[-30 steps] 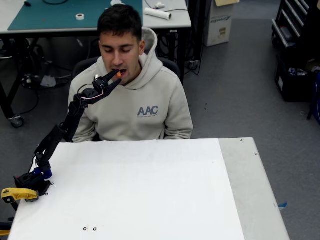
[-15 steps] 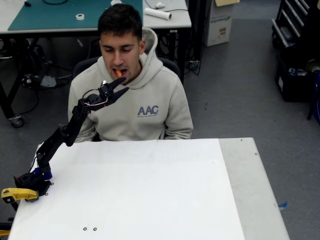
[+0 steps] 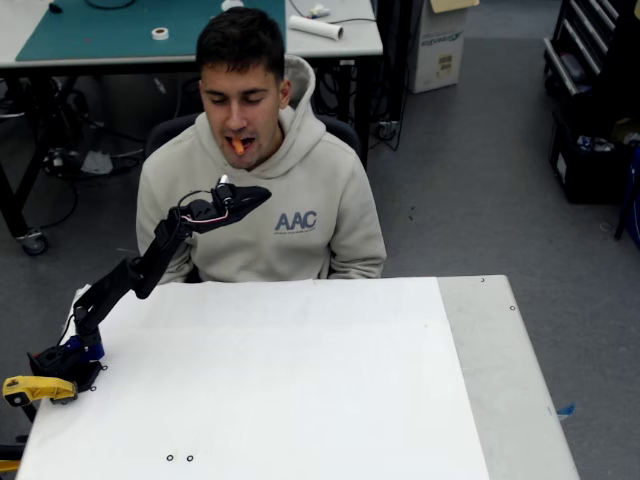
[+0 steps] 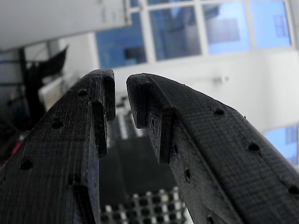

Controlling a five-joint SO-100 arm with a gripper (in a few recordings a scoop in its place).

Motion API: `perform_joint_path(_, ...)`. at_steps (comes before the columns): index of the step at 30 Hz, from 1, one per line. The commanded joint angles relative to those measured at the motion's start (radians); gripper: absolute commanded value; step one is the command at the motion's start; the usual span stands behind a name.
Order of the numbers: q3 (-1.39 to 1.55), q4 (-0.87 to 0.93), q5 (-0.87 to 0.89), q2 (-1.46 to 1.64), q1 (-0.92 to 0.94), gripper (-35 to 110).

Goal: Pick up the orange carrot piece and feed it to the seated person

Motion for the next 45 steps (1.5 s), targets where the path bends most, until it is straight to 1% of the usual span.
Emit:
perform_joint_path(1, 0.002, 0.012, -0.002, 0.052, 0.009, -2)
perform_joint_path(3, 0.061, 0.012, 0.005, 0.057, 0.008, -3)
perform_joint_path(6, 0.172, 0.012, 0.066, 0.110, 0.014, -3)
perform_joint_path(10, 0.351, 0.012, 0.196, 0.253, 0.044, -3)
perform_joint_path(17, 0.721, 0.012, 0.449, 0.532, 0.023, -3)
perform_joint_path(22, 1.025, 0.012, 0.566, 0.680, 0.023, -3)
perform_joint_path(28, 1.368, -0.002, 0.624, 0.802, 0.000, -3)
perform_joint_path(37, 1.824, 0.008, 0.629, 1.031, -0.138, -3)
perform_joint_path(45, 2.301, -0.002, 0.630, 1.338, -0.311, -3)
